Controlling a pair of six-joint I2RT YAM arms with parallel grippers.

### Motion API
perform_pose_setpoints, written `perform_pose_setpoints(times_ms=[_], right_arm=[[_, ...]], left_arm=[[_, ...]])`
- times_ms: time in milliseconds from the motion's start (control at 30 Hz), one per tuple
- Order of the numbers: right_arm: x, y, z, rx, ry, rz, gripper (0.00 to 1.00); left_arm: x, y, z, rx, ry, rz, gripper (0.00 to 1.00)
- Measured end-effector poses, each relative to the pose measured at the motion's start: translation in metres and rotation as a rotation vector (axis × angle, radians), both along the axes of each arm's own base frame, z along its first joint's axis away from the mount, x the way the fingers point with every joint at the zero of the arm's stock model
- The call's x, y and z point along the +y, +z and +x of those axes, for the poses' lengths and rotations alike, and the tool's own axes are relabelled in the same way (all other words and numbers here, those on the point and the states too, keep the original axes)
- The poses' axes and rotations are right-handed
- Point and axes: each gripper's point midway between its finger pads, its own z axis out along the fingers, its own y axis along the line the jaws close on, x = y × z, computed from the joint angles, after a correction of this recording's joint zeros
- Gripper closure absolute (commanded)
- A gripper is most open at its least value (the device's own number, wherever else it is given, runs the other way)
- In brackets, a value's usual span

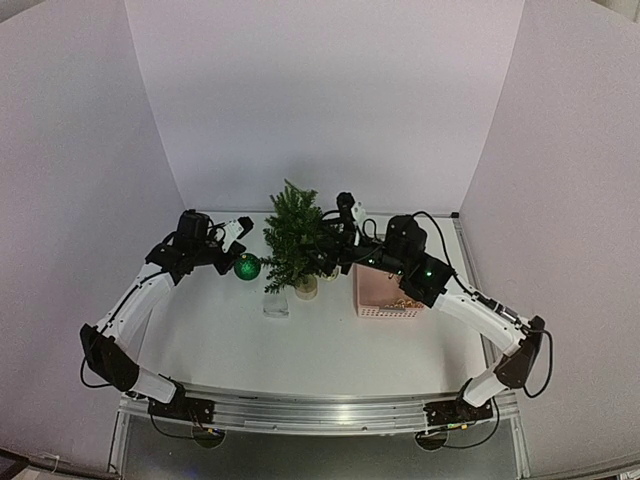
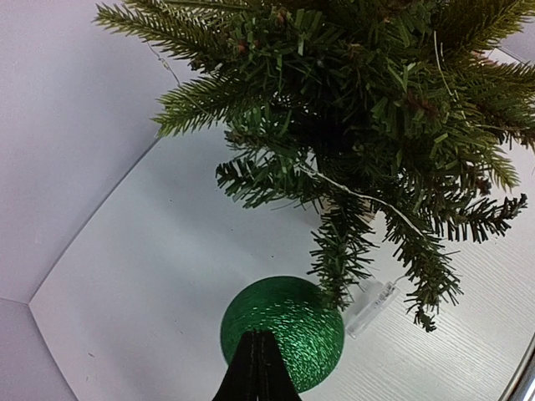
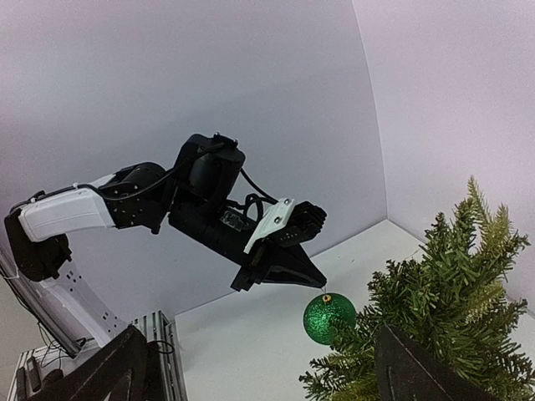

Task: Decorate the small christmas tree

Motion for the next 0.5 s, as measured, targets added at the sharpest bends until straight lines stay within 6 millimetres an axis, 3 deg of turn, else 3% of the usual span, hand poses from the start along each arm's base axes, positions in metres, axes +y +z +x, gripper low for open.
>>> perform_pose_setpoints(times_ms=[500], right_arm=[[-0.013, 0.0, -0.004, -0.001, -0.033, 0.001, 0.08]], left_arm=[[-0.017, -0.023, -0.001, 0.117, -0.015, -0.054, 1.0]])
